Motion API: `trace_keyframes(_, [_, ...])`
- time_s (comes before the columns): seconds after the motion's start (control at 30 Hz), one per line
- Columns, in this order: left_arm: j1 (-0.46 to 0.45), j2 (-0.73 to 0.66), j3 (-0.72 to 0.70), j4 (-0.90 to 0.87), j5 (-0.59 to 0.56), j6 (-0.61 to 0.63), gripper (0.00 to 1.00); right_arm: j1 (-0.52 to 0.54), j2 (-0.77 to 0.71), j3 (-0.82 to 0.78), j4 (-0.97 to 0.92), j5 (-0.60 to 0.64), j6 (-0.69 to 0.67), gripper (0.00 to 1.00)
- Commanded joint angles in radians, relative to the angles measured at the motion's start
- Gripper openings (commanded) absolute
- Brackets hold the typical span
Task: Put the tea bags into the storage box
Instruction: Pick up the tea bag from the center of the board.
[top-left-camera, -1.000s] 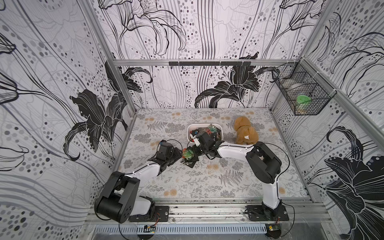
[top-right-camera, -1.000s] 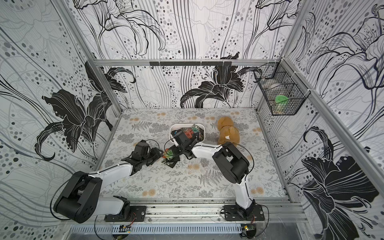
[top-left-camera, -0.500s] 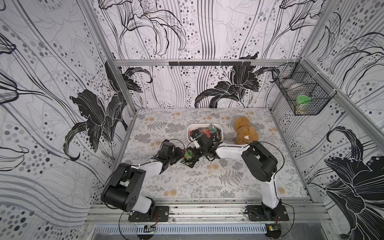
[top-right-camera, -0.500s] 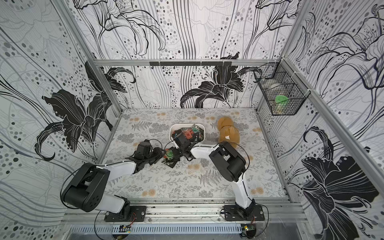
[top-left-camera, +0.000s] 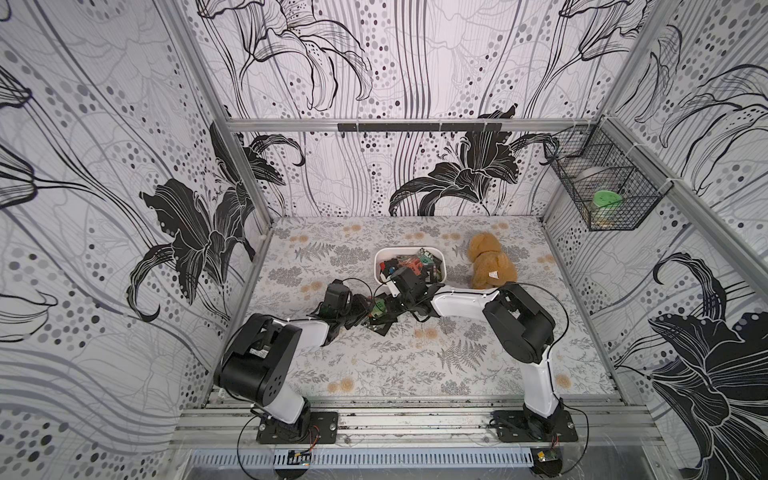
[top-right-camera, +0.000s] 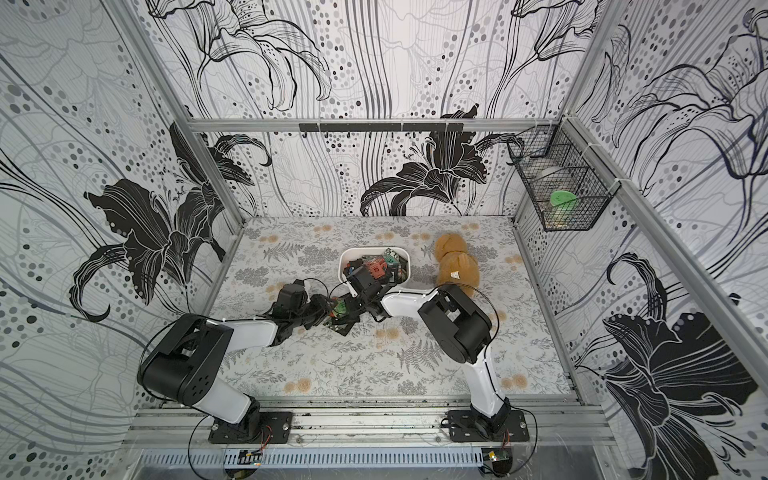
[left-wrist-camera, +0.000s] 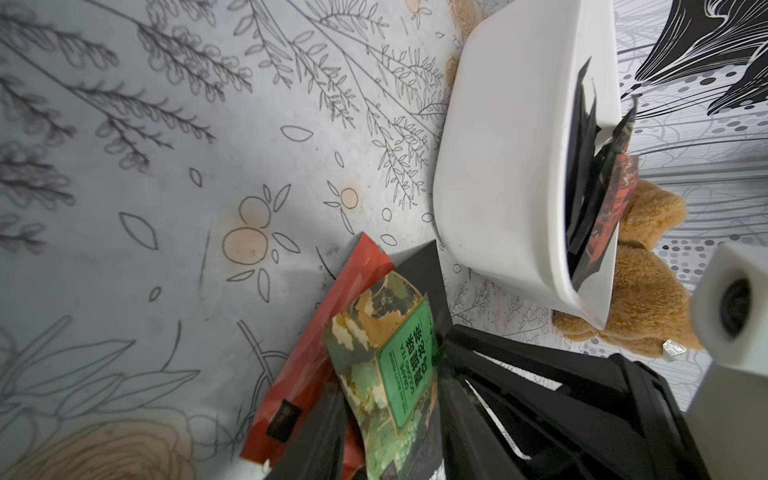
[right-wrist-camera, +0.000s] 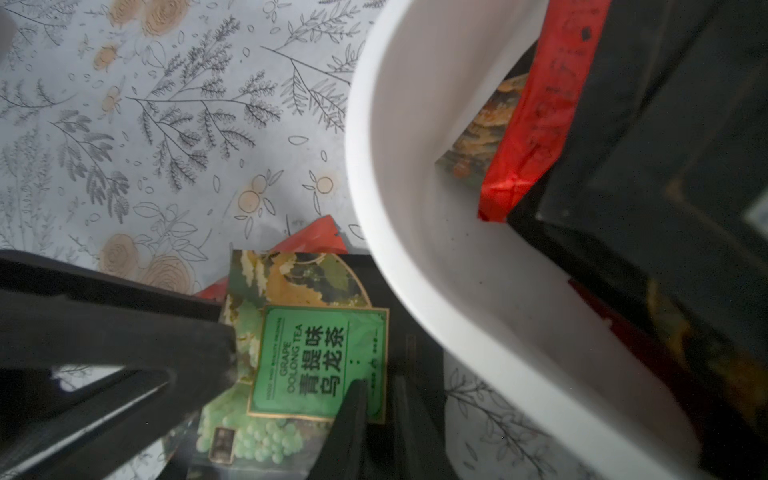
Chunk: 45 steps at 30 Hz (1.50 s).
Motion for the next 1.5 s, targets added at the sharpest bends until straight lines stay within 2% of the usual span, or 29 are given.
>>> trace_keyframes(0.0, [0.005, 0.020, -0.022, 0.110, 0.049, -0.036, 0.38, 0.000, 0.011, -0.004, -0.013, 0.001, -0.009, 0.18])
trace_keyframes(0.47, [-0.030, 0.085, -0.011, 0.188, 0.057, -0.090, 0.32, 0.000, 0.012, -0.006, -0.011, -0.011, -0.005, 0.16])
trace_keyframes(0.83, [-0.045, 0.132, -0.002, 0.256, 0.071, -0.123, 0.18, 0.000, 0.007, -0.012, -0.003, -0.026, 0.000, 0.16])
trace_keyframes(1.03, [-0.045, 0.122, 0.004, 0.234, 0.065, -0.112, 0.05, 0.000, -0.049, -0.067, 0.054, -0.031, -0.009, 0.16])
trace_keyframes(1.1, [-0.045, 0.102, -0.003, 0.221, 0.061, -0.108, 0.00, 0.000, -0.082, -0.101, 0.092, -0.031, -0.014, 0.17])
trace_keyframes(1.23, [-0.043, 0.037, -0.018, 0.154, 0.051, -0.079, 0.00, 0.000, -0.159, -0.182, 0.175, 0.011, -0.016, 0.18])
trace_keyframes(1.47, [-0.043, -0.204, -0.060, -0.095, -0.014, 0.007, 0.00, -0.001, -0.316, -0.350, 0.317, 0.199, 0.001, 0.22])
